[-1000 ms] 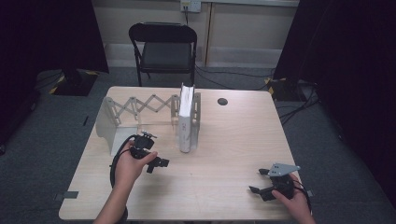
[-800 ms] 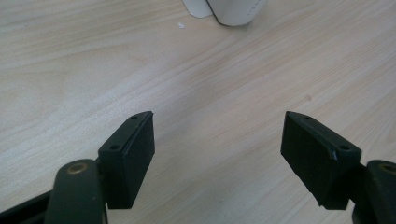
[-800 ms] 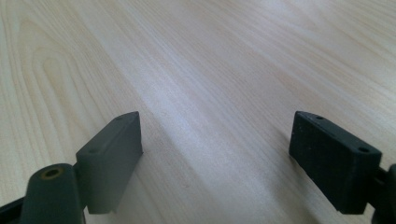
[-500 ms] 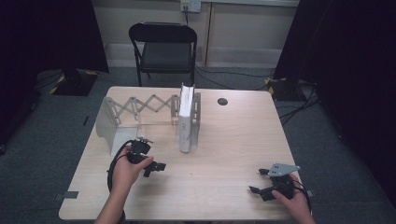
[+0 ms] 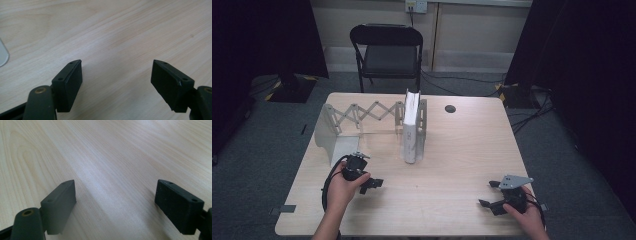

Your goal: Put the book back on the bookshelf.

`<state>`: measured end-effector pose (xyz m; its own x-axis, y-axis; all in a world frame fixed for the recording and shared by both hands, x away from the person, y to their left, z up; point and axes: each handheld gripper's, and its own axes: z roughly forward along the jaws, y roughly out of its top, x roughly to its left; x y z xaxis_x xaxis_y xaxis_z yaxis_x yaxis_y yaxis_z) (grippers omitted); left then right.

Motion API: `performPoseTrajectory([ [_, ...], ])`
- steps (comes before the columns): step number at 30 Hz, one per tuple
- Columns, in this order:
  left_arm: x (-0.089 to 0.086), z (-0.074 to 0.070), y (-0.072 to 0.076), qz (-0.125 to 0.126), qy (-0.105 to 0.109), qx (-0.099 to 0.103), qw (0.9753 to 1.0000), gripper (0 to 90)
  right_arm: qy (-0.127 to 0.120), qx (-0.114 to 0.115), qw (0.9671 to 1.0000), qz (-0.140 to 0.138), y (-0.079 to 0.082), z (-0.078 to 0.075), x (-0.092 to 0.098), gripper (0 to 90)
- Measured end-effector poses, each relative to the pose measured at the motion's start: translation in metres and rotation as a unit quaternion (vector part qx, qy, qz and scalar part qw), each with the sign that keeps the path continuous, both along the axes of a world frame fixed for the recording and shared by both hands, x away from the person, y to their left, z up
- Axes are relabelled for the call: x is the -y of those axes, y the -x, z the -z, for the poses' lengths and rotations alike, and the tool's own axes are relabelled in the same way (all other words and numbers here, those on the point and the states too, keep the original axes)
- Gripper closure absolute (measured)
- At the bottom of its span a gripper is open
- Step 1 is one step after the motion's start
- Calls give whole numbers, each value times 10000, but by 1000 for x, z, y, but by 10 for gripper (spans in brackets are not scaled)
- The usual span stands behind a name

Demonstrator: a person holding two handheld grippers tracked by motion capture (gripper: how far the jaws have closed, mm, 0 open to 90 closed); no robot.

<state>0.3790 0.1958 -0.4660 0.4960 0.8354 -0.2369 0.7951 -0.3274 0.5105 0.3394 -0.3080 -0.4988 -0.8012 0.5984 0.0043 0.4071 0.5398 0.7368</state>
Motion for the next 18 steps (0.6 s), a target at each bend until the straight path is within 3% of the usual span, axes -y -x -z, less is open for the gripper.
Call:
performPoseTrajectory([
  [3,-2,3,2,23,-76,79,9999,245,-1,1,10000,1,0,0,0,167],
  [7,-4,9,5,6,-19,197,9998,236,-2,-1,10000,2,0,0,0,167],
  [12,-6,11,9,154,-100,353,9992,217,-2,-2,10000,3,0,0,0,167],
  [16,-7,13,11,238,-149,532,9982,203,-2,-1,10000,3,0,0,0,167],
  [18,-6,16,14,303,-134,713,9969,174,0,0,10000,18,0,0,0,166],
])
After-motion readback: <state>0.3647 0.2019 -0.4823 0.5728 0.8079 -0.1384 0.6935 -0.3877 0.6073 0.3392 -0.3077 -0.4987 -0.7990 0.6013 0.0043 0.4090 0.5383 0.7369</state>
